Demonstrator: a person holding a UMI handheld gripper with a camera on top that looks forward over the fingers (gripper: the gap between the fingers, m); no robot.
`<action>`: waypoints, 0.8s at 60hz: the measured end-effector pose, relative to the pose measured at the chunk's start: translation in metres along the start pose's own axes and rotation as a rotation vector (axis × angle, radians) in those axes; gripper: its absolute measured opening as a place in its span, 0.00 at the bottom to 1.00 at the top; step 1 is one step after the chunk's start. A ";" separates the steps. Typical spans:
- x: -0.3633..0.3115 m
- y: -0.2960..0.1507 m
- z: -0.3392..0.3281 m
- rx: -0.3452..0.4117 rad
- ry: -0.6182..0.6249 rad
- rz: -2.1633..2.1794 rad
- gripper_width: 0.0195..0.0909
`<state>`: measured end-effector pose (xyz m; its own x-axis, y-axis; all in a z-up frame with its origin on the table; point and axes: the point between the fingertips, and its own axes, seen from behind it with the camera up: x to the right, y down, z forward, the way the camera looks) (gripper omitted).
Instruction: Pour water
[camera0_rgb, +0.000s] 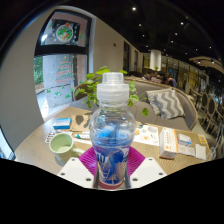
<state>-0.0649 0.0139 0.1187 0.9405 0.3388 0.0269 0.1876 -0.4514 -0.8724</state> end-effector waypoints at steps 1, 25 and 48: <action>-0.001 0.004 0.002 -0.003 -0.007 0.012 0.23; -0.007 0.040 0.031 0.084 -0.046 0.081 0.33; -0.013 0.068 -0.020 -0.121 0.041 0.159 0.93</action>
<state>-0.0584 -0.0375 0.0684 0.9712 0.2227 -0.0845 0.0662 -0.5931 -0.8024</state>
